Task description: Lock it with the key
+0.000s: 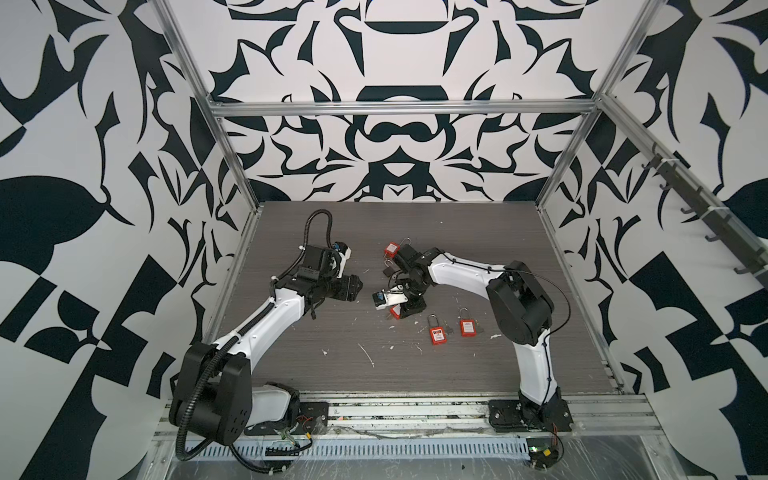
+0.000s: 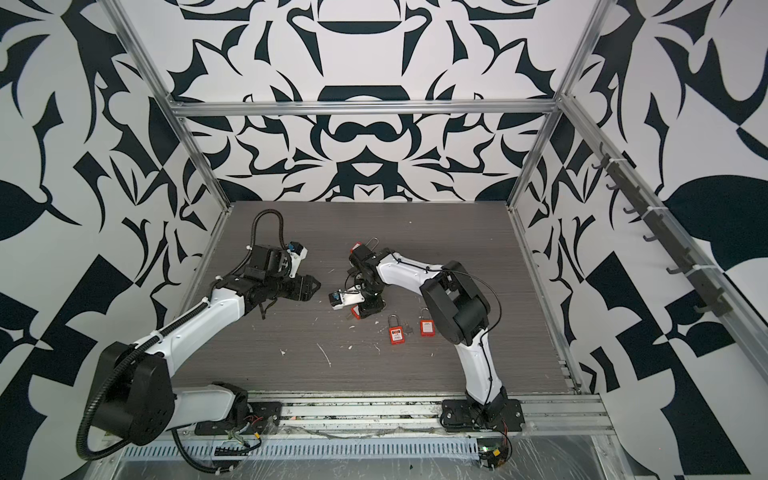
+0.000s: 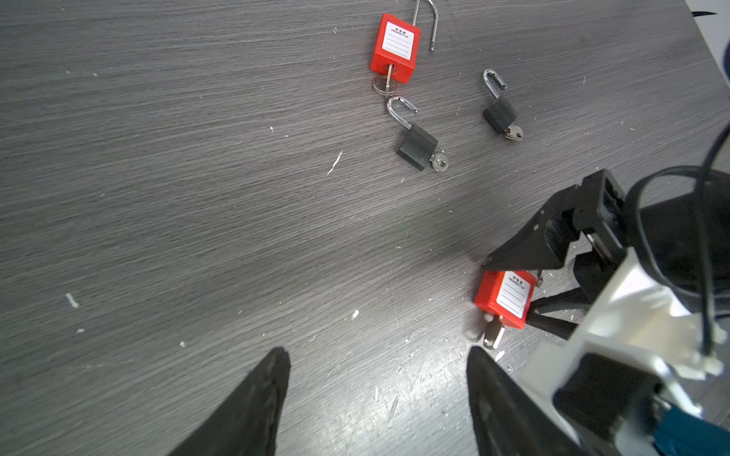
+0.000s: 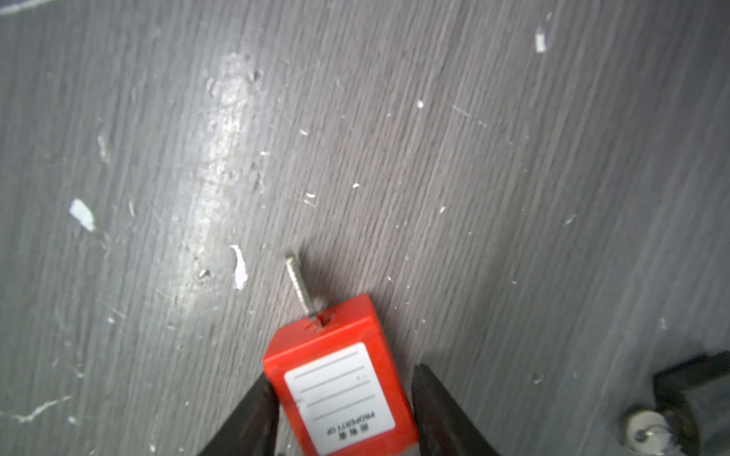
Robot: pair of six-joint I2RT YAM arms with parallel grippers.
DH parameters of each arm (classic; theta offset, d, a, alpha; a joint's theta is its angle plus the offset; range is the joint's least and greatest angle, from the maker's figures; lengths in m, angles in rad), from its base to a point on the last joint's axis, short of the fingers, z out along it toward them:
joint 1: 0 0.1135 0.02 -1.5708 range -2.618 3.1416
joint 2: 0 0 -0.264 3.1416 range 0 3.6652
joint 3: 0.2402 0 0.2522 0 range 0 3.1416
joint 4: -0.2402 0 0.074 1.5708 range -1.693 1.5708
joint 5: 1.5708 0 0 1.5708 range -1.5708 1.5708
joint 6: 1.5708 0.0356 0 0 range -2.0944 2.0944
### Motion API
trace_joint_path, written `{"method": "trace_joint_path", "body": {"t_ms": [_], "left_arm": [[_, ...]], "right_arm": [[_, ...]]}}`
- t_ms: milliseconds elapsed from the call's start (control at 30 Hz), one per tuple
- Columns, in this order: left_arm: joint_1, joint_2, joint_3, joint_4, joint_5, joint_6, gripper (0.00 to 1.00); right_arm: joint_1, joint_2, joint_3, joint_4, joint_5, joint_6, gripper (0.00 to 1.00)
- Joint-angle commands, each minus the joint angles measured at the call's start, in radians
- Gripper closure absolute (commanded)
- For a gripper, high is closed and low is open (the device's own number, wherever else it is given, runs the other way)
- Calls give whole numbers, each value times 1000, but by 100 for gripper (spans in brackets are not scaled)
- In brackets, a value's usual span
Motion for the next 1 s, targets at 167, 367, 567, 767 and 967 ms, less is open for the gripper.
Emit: {"method": "trace_joint_path", "body": {"t_ms": [167, 367, 567, 767, 967], "left_arm": [[4, -9, -27, -1, 5, -21, 27], [4, -6, -30, 8, 12, -33, 27], [4, -4, -38, 25, 24, -44, 28], [4, -15, -47, 28, 28, -46, 28], [4, -32, -57, 30, 27, -44, 28]], "right_arm": [[15, -39, -38, 37, -12, 102, 51], [30, -42, -49, 69, 20, 206, 52], [50, -34, -44, 75, 60, 292, 47], [75, -34, -69, 105, 52, 297, 42], [75, -41, -80, 102, 73, 273, 56]]}}
